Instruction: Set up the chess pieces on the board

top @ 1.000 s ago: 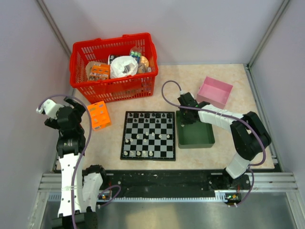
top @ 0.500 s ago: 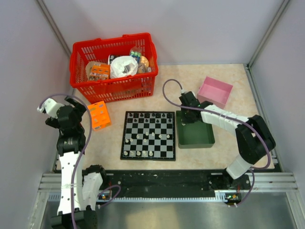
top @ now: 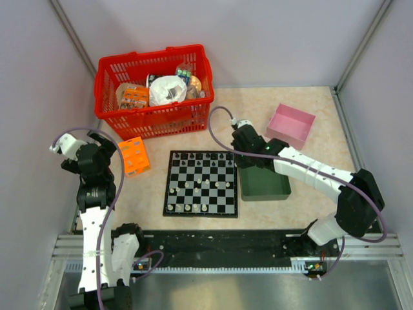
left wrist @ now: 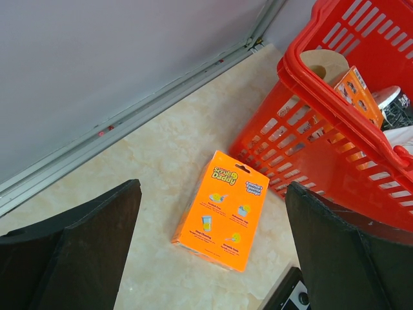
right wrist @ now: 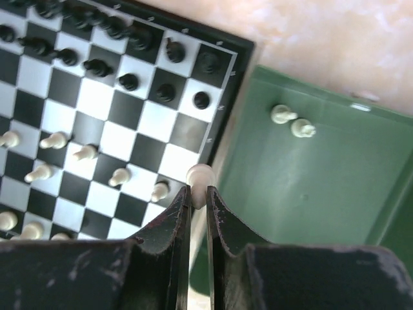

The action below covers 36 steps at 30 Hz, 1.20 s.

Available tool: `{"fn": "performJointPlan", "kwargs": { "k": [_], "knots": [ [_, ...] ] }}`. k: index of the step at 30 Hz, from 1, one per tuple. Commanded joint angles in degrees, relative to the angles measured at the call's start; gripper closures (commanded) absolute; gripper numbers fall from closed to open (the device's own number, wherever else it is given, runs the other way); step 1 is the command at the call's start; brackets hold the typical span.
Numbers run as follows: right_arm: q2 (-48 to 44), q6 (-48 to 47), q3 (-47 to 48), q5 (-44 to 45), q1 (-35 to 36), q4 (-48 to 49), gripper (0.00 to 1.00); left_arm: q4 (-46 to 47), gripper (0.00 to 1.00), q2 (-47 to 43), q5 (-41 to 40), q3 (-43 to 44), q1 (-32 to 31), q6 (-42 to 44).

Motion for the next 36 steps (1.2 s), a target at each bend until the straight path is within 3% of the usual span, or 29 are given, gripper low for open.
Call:
{"fn": "performJointPlan", "kwargs": {
  "k": [1,11,20,36],
  "knots": [
    [-1.74,1.47,2.90,0.80,5.37,-1.08,0.93,2.37,0.01,-0.70,0.56,0.02,0.27,-0.48],
    [2.48,6.48,2.29,0.80,17.33,-1.17,0.94,2.19,0.01,-1.58,0.47,-0.41,0.27,-0.57],
    [6.26,9.38,1.94,0.36,23.74,-1.61,0.95,2.02,0.01,-1.58,-0.41,-0.15,0.27,-0.13],
    [11.44,10.18,1.32,0.27,26.74,-0.64,0.96,2.10,0.01,-1.58,-0.05,0.20,0.27,-0.30]
  ]
}}
